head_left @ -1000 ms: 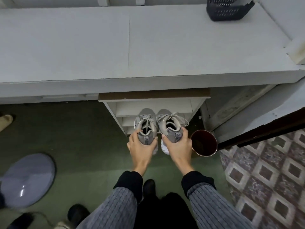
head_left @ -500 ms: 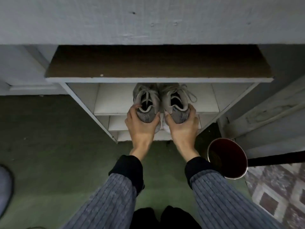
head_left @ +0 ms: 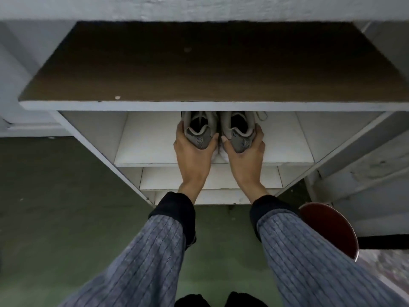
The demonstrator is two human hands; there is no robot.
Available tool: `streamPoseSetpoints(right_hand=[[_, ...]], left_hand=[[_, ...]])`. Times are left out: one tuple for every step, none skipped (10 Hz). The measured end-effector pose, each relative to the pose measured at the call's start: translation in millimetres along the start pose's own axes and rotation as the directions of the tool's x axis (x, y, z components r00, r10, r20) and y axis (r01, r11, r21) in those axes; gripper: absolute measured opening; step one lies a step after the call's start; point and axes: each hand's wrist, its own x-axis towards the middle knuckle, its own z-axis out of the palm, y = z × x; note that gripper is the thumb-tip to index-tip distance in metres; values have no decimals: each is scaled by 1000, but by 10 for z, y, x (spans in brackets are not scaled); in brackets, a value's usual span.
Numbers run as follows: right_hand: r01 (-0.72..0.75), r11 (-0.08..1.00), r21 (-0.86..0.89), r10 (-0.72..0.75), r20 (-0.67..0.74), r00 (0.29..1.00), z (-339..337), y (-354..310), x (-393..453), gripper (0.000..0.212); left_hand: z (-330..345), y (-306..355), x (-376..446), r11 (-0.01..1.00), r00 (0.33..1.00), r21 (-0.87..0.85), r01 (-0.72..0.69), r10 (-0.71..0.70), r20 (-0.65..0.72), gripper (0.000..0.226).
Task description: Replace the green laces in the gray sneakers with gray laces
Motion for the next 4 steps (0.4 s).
streamPoseSetpoints(right_hand=[[-14,999,37,13,42,999,-5,29,3,93],[-48,998,45,45,72,996,-42,5,31,96],[-114,993,-42,119,136,984,-121,-143,53,93],[-205,967,-148,231,189,954,-262,-241,36,77]], left_hand=[[-27,0,-28,1000,1000,11,18,-19,23,97],[-44,31,-10,998,997,27,61,-62,40,98],[-141,224,11,986,988,115,121,-131,86,97],[-265,462,-86,963,968,181,198,-221,117,87]])
